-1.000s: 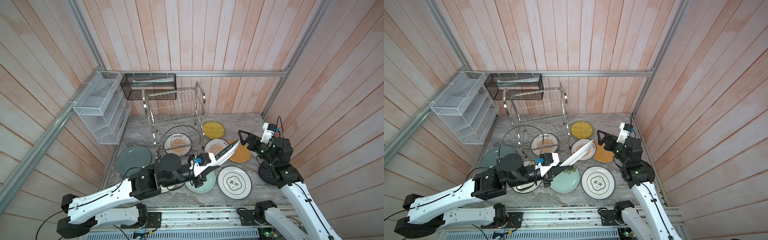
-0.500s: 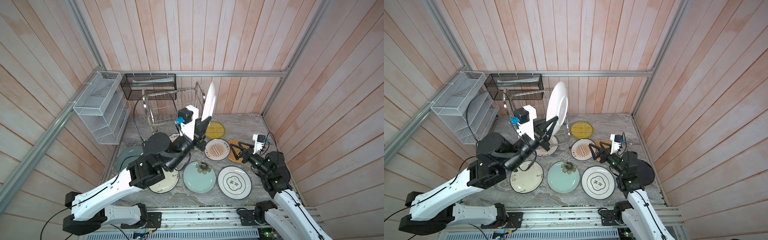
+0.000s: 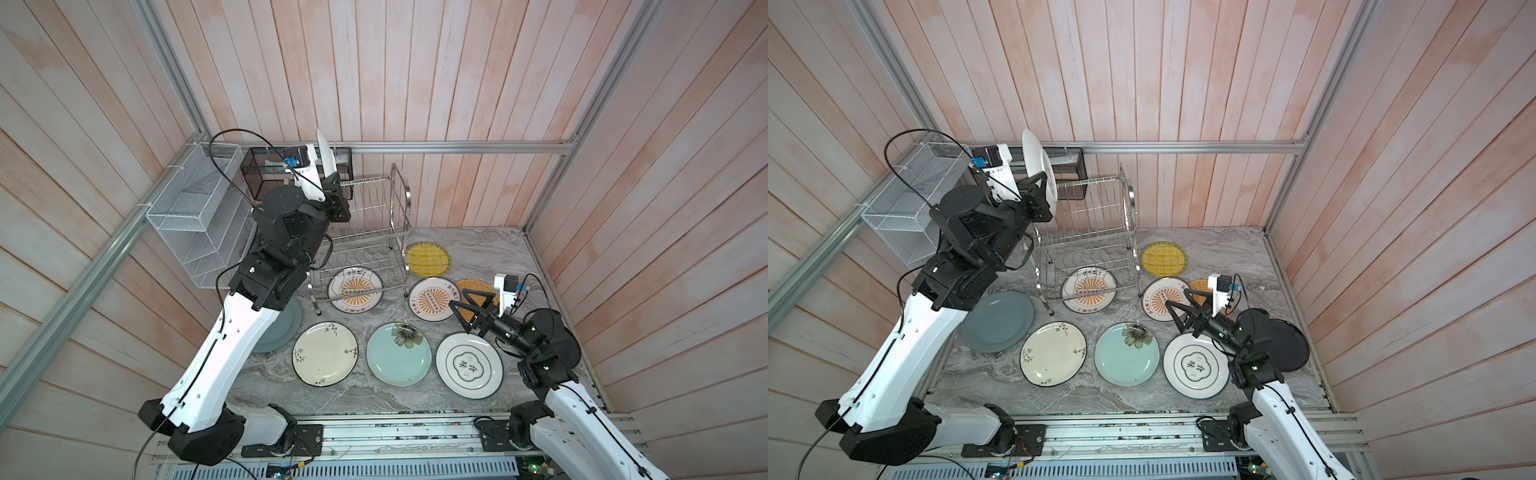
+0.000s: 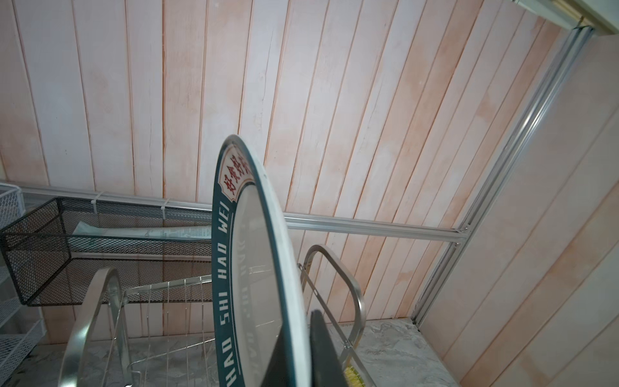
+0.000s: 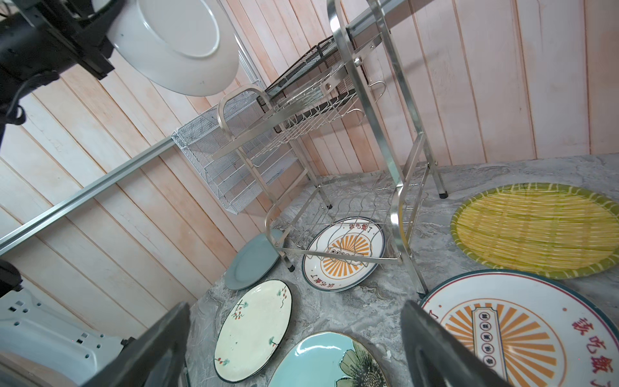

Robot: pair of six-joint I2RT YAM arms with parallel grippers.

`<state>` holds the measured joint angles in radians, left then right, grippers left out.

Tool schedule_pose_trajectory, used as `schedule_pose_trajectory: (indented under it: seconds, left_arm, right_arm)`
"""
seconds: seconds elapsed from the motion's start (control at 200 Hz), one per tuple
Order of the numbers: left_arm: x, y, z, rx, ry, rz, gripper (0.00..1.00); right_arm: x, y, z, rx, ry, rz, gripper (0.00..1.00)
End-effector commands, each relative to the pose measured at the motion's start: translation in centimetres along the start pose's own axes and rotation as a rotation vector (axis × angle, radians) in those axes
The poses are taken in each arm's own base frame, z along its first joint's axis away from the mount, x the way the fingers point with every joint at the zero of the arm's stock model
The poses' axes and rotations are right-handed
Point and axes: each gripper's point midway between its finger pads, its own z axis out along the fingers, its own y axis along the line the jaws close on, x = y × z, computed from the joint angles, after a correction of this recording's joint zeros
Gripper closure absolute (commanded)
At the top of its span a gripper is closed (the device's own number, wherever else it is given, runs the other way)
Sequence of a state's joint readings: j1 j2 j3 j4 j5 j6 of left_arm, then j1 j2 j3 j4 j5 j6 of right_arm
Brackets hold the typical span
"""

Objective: Load plates into a dish rack
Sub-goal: Place the plate on the dish rack.

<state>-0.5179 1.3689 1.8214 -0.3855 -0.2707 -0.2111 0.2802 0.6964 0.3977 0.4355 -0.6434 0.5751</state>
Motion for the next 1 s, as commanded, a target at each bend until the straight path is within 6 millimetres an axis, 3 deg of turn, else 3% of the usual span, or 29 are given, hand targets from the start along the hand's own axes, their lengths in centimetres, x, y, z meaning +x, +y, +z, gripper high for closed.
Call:
schedule_pose_trajectory:
  seconds: [0.0, 0.275, 0.445, 0.705, 0.995]
  left_arm:
    - [-0.7, 0.7, 0.9, 0.033, 0.020, -0.035, 1.00]
    - [2.6, 6.7, 4.5, -0.033, 0.122, -0.041, 1.00]
    - [5.1, 8.0, 5.7, 0.002, 0.188, -0.041, 1.00]
    - [7.0, 10.9, 5.8, -0.015, 0.235, -0.076, 1.00]
    - [9.5, 11.3, 5.8, 0.002, 0.290, -0.086, 1.00]
  right_arm:
    - [-0.2, 1.6, 0.0, -0.062, 0.005, -0.017, 0.02]
    - [-0.5, 2.8, -0.6, -0.079, 0.019, 0.001, 0.02]
    - [-0.3, 2.8, -0.7, -0.071, 0.028, 0.018, 0.02]
    - [0.1, 2.5, -0.7, -0.067, 0.029, 0.058, 0.02]
    - [0.5, 2.1, -0.4, -0.058, 0.038, 0.087, 0.02]
